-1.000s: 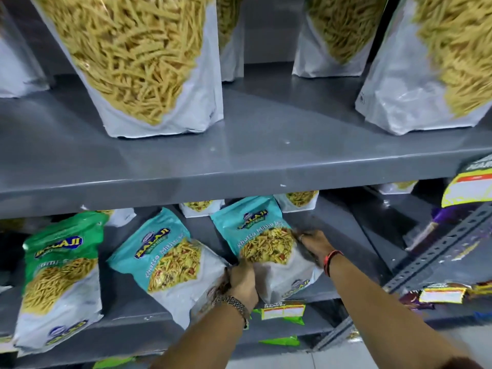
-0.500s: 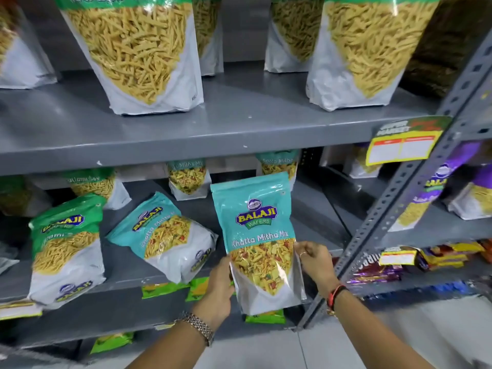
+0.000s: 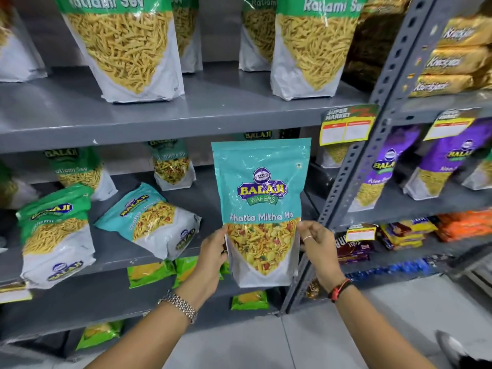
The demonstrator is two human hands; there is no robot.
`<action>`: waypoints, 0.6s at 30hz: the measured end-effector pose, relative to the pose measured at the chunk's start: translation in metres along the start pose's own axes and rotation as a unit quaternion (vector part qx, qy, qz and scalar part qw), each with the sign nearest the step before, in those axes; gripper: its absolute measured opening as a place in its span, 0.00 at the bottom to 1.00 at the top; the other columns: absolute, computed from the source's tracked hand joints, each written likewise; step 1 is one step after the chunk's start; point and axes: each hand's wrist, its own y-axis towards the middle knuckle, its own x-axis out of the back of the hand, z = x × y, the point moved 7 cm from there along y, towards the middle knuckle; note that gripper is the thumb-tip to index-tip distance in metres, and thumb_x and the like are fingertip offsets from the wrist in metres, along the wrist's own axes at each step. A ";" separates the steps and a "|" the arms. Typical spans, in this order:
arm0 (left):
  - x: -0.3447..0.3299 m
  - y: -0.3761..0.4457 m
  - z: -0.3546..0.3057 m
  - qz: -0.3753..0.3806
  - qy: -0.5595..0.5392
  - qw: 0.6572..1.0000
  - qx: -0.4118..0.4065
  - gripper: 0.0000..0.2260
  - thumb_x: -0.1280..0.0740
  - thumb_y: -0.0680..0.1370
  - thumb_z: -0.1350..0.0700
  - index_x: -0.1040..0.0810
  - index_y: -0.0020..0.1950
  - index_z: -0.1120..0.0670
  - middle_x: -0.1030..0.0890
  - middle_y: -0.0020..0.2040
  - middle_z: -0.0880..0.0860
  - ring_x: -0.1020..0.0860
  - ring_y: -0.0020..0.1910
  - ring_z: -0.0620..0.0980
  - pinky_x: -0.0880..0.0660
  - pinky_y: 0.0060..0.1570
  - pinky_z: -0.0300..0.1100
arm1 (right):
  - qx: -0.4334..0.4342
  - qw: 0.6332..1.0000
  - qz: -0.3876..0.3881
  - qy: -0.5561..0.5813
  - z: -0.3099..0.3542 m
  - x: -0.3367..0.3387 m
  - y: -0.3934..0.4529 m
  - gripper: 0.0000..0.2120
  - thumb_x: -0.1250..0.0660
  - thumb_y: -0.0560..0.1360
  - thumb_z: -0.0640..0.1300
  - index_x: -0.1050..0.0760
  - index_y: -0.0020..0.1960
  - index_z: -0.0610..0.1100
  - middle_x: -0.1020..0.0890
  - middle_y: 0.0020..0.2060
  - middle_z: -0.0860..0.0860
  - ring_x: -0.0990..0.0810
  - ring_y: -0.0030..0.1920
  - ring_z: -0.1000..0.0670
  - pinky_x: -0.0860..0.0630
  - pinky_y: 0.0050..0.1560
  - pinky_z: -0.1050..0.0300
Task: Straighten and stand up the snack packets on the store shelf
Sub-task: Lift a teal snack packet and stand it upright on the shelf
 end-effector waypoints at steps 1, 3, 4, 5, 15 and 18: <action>-0.003 0.001 0.000 0.004 0.001 1.000 0.001 0.14 0.42 0.79 0.52 0.28 0.64 0.53 0.26 0.60 0.51 0.26 0.58 0.48 0.30 0.60 0.45 | -0.001 1.000 -0.002 0.003 -0.002 0.001 0.002 0.10 0.38 0.76 0.49 0.23 0.40 0.46 0.19 0.40 0.35 0.22 0.40 0.41 0.22 0.45 0.43; -0.007 0.007 0.004 0.015 0.003 1.000 0.001 0.09 0.42 0.79 0.52 0.26 0.55 0.53 0.22 0.53 0.52 0.23 0.48 0.47 0.26 0.50 0.43 | -0.004 1.000 0.000 0.010 -0.009 0.002 0.006 0.11 0.38 0.76 0.50 0.24 0.40 0.45 0.21 0.36 0.36 0.25 0.38 0.45 0.28 0.40 0.49; -0.010 0.010 0.005 0.016 0.002 1.000 0.002 0.08 0.41 0.79 0.53 0.25 0.51 0.53 0.21 0.50 0.51 0.23 0.46 0.46 0.25 0.45 0.40 | -0.006 1.000 0.001 0.012 -0.012 0.000 0.009 0.11 0.39 0.76 0.49 0.24 0.40 0.44 0.22 0.35 0.37 0.26 0.37 0.46 0.30 0.40 0.51; -0.012 0.014 0.006 0.012 0.004 1.000 0.003 0.08 0.41 0.79 0.53 0.24 0.49 0.53 0.20 0.47 0.50 0.23 0.44 0.45 0.25 0.41 0.39 | -0.010 1.000 0.000 0.014 -0.015 -0.001 0.012 0.11 0.39 0.76 0.49 0.25 0.41 0.43 0.23 0.35 0.35 0.26 0.37 0.46 0.30 0.40 0.51; -0.039 0.103 -0.047 0.013 0.072 0.997 -0.016 0.17 0.44 0.80 0.50 0.27 0.66 0.53 0.27 0.59 0.45 0.28 0.59 0.47 0.33 0.58 0.41 | 0.009 0.999 -0.052 0.008 0.014 -0.039 0.109 0.06 0.41 0.77 0.44 0.28 0.43 0.43 0.22 0.38 0.45 0.25 0.40 0.48 0.30 0.40 0.55; -0.047 0.130 -0.059 0.029 0.066 0.997 -0.017 0.18 0.46 0.80 0.48 0.30 0.68 0.51 0.26 0.64 0.48 0.27 0.64 0.50 0.31 0.63 0.47 | 0.016 0.998 -0.060 -0.007 0.027 -0.049 0.147 0.07 0.40 0.77 0.44 0.25 0.47 0.42 0.19 0.43 0.45 0.24 0.44 0.48 0.29 0.43 0.56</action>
